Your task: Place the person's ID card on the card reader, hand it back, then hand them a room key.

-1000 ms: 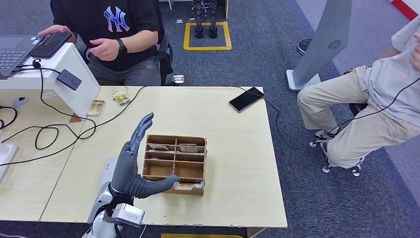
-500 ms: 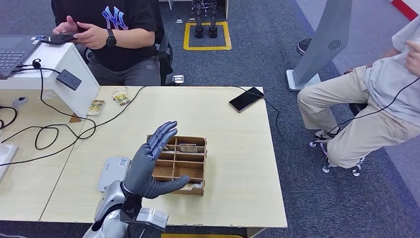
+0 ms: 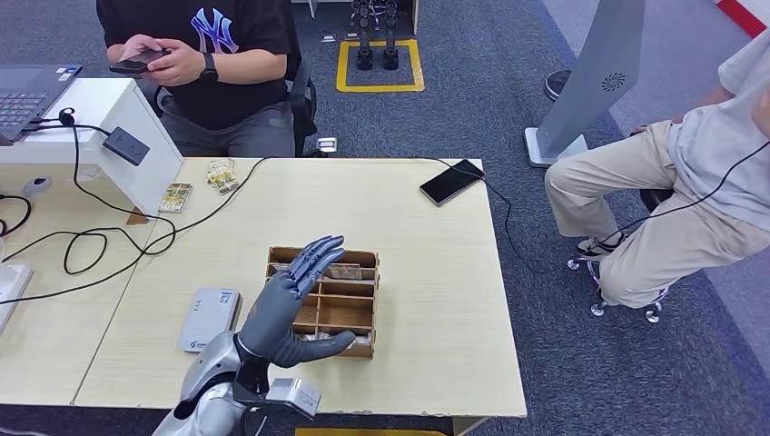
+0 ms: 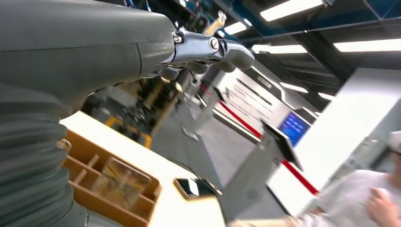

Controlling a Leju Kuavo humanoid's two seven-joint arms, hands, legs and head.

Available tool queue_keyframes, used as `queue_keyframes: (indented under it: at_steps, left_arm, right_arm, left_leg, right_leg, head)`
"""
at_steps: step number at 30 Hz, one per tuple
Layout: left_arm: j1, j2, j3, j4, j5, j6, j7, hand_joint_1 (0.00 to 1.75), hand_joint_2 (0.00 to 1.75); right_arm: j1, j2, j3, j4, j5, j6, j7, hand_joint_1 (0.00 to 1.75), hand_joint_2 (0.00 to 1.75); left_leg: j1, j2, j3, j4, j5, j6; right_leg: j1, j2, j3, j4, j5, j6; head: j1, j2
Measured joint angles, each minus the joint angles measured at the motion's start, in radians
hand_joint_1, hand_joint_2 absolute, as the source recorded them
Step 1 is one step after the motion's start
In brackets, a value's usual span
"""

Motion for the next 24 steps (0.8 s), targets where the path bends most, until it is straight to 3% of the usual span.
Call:
queue_keyframes:
  at_steps: [5,10,24]
  left_arm:
    - [0.007,0.001,-0.011,0.002,0.150,-0.109,-0.089,0.00,1.75]
    - [0.012,0.000,-0.035,-0.027,0.263,-0.201,-0.115,0.00,1.75]
    - [0.008,0.023,-0.091,-0.055,0.206,-0.207,-0.117,0.00,1.75]
  right_arm:
    - [0.000,0.000,0.000,0.000,-0.009,0.000,-0.002,0.00,1.75]
    - [0.000,0.000,0.000,-0.002,-0.015,0.000,0.001,0.00,1.75]
    - [0.001,0.000,0.000,-0.010,-0.008,0.000,0.004,0.00,1.75]
  left_leg:
    - [0.000,0.000,0.000,0.000,0.000,0.000]
    - [0.000,0.000,0.000,0.000,0.000,0.000]
    - [0.000,0.000,0.000,0.000,0.000,0.000]
  right_leg:
    - [0.000,0.000,0.000,0.000,0.000,0.000]
    - [0.000,0.000,0.000,0.000,0.000,0.000]
    - [0.000,0.000,0.000,0.000,0.000,0.000]
  head:
    - [0.000,0.000]
    - [0.000,0.000]
    - [0.000,0.000]
